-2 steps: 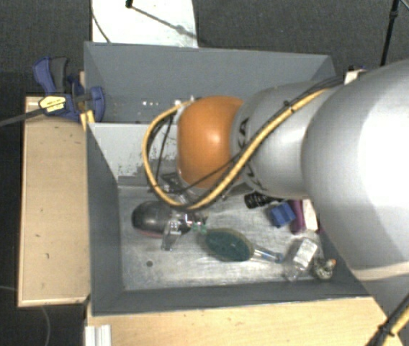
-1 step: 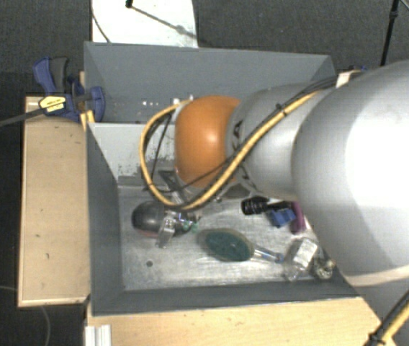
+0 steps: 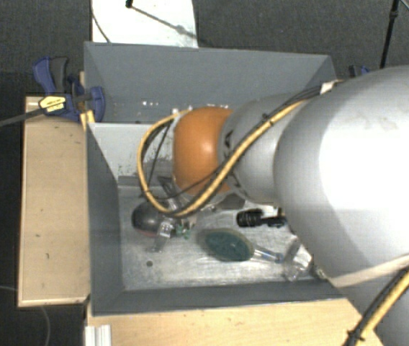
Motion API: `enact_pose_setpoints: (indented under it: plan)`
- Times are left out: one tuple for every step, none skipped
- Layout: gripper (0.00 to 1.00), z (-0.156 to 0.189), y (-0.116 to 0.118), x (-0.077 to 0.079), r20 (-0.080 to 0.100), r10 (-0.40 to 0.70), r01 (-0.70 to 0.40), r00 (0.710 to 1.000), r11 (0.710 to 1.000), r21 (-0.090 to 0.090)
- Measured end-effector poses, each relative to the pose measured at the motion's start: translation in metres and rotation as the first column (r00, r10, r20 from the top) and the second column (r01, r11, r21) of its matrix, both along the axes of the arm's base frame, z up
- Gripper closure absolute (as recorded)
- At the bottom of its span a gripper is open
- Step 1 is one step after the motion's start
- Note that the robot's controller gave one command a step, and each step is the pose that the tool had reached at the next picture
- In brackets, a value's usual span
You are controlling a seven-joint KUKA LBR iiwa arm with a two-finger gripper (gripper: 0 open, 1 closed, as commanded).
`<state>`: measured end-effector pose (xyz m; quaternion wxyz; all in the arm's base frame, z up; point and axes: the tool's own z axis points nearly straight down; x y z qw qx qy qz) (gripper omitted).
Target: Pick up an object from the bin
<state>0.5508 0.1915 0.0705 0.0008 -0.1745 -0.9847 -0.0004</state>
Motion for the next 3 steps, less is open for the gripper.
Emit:
enact_pose_setpoints:
  plan:
    - [0.00,0.001,0.009,-0.009,-0.001,-0.049,0.049,0.999,0.999,0.000]
    - [1.00,0.002,0.009,-0.008,0.002,-0.050,0.050,0.999,0.999,0.000]
    - [1.00,0.044,0.010,-0.006,0.006,-0.047,0.047,0.999,0.999,0.002]
